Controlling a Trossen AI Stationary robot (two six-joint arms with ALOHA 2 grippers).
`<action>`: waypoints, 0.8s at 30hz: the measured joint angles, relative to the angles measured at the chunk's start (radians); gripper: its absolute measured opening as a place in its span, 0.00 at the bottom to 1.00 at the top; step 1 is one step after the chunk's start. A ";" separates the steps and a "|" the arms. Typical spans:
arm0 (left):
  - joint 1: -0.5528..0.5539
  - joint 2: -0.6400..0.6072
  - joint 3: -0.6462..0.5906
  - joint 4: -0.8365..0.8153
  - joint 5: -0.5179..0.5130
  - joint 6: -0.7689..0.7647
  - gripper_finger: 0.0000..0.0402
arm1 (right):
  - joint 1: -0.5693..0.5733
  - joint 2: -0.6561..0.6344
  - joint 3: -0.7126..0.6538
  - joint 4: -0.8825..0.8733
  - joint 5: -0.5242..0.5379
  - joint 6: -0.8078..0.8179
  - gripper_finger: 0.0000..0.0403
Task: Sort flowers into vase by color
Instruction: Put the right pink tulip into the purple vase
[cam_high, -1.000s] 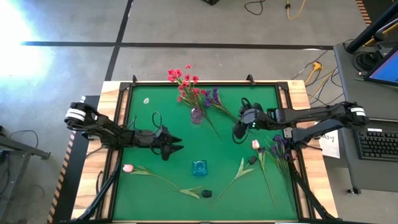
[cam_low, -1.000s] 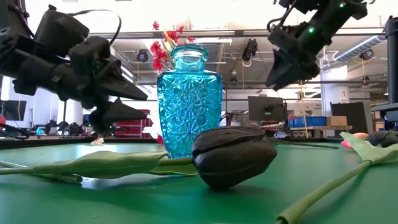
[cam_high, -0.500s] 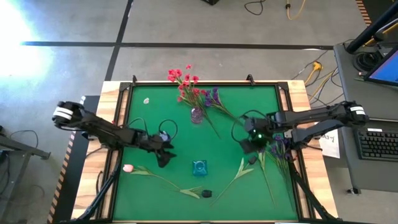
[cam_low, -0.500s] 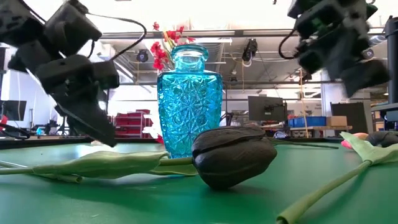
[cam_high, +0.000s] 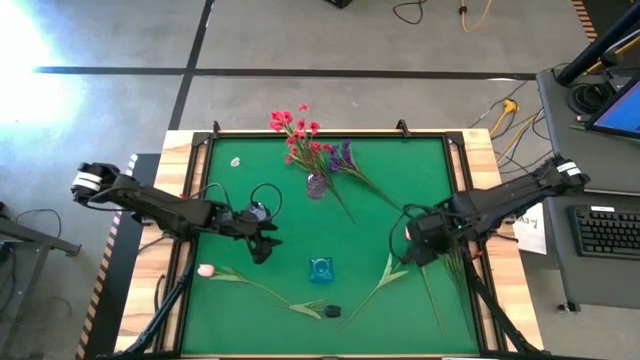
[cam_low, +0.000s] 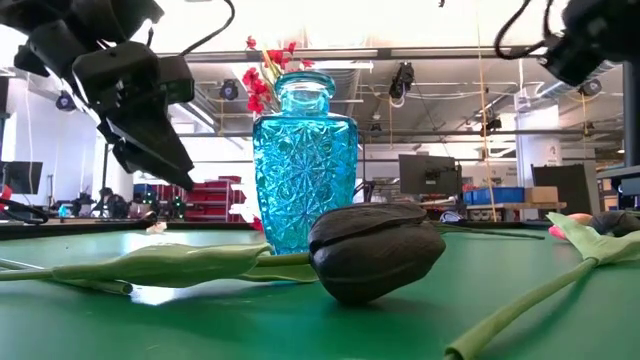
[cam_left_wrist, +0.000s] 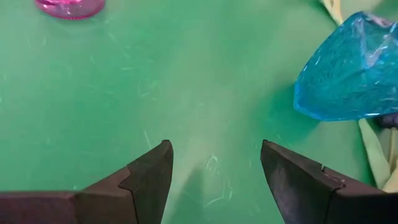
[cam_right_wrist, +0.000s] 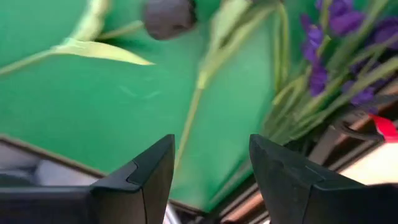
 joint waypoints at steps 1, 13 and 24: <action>0.000 -0.005 0.000 0.000 0.000 0.000 0.57 | 0.020 0.006 -0.007 0.002 0.006 0.018 0.49; 0.000 0.001 -0.002 -0.012 -0.050 0.004 0.58 | 0.097 0.084 -0.102 0.167 0.100 0.084 0.62; 0.000 0.001 -0.002 -0.015 -0.053 0.008 0.58 | 0.099 0.238 -0.136 0.242 0.131 0.011 0.72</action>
